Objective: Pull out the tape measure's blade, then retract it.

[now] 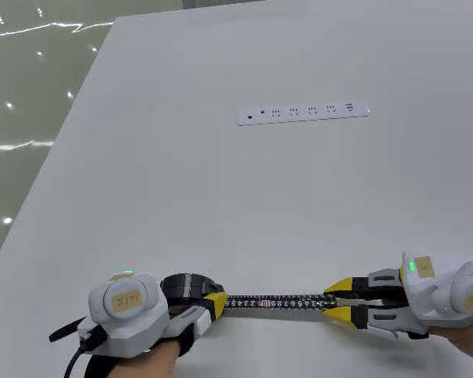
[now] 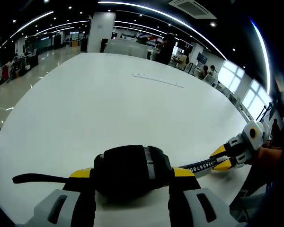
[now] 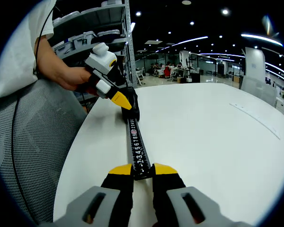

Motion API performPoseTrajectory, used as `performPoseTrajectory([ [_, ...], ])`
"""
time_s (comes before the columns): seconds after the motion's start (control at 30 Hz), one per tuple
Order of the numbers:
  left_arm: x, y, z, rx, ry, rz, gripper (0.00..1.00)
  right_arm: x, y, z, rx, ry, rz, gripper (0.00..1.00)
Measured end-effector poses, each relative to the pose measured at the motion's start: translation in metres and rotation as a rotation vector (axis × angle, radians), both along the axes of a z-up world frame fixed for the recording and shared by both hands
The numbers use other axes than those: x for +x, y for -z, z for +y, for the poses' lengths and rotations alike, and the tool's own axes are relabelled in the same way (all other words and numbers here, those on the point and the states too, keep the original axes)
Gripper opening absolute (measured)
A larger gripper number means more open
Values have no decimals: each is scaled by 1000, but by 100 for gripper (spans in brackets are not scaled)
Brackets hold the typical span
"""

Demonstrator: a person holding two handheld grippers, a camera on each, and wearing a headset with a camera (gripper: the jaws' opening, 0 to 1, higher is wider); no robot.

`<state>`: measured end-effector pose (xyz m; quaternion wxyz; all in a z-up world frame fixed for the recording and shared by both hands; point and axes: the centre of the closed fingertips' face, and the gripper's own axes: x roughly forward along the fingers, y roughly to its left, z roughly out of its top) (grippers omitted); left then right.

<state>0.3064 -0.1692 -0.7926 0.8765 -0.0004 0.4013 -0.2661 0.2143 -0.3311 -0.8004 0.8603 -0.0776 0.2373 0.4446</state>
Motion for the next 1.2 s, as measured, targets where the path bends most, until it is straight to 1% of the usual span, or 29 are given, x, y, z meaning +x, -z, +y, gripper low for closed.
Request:
performPoseTrajectory([
  [0.17, 1, 0, 0, -12, -8, 6, 59, 8, -1, 12, 4, -13, -7, 13],
  [0.43, 1, -1, 1, -26, -17, 13, 59, 14, -2, 22, 13, -21, -8, 13],
  [0.5, 1, -1, 1, -30, -18, 16, 59, 17, -3, 26, 28, -16, -3, 13],
  [0.73, 1, -2, 2, -42, -23, 20, 59, 23, -4, 40, 36, -24, -5, 13],
  [1.03, 1, -3, 2, -59, -30, 28, 59, 31, -3, 50, 46, -22, 0, 13],
  [1.13, 1, -3, 2, -63, -32, 34, 59, 31, -4, 49, 61, -14, 4, 13],
  [1.2, 1, -3, 2, -63, -28, 32, 59, 30, -4, 50, 64, -19, 11, 13],
])
